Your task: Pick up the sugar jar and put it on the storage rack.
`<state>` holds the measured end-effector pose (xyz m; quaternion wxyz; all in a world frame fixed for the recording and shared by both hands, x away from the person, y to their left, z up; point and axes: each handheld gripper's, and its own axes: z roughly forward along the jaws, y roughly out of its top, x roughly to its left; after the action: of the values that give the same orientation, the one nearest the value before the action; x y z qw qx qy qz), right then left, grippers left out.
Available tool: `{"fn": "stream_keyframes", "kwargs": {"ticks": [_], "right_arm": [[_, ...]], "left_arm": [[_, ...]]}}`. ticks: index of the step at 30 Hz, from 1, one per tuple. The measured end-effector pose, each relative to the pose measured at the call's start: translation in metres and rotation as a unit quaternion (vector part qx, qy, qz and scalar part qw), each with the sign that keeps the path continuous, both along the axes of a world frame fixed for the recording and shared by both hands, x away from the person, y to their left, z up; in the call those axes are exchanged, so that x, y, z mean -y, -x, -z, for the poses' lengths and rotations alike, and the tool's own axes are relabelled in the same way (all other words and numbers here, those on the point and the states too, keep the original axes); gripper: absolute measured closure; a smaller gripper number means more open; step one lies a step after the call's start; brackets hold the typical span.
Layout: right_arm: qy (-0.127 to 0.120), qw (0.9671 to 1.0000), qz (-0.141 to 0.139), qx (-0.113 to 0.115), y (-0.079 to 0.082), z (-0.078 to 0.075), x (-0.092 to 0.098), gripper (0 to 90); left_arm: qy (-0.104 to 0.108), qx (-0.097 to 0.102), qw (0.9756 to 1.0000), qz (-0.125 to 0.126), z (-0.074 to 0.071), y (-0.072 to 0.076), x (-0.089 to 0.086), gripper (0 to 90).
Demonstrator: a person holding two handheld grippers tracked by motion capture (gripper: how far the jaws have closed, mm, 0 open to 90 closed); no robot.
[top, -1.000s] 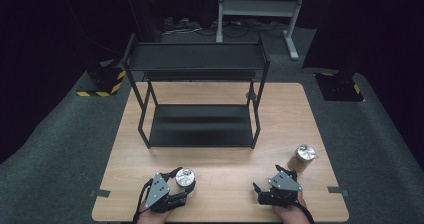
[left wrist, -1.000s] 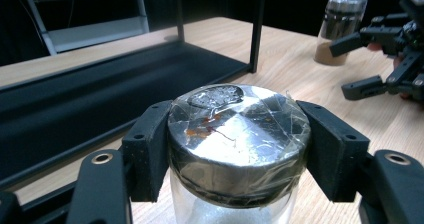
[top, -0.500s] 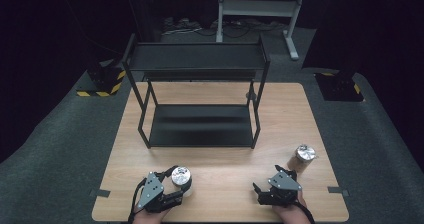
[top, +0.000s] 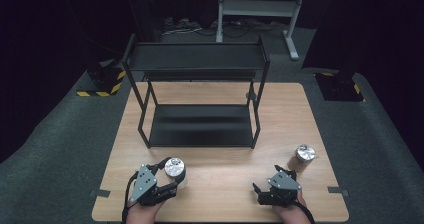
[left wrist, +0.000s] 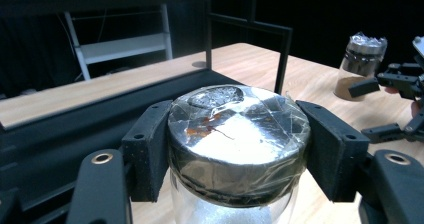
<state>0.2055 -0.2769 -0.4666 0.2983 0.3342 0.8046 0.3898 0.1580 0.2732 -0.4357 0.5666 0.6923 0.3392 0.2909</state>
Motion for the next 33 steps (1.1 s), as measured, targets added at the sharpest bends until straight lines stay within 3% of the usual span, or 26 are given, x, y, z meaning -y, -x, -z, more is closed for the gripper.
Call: {"fn": "stream_keyframes", "kwargs": {"ticks": [18, 33], "right_arm": [[-0.005, 1.0, -0.001, -0.004, -0.001, 0.0, 0.002, 0.0], [-0.012, 0.9999, 0.002, -0.005, -0.002, 0.0, 0.004, 0.0]], "left_arm": [[0.022, 0.015, 0.9995, -0.015, -0.03, -0.018, -0.005, 34.5], [0.032, 0.042, 0.9982, -0.027, -0.064, -0.036, -0.004, 34.6]]}}
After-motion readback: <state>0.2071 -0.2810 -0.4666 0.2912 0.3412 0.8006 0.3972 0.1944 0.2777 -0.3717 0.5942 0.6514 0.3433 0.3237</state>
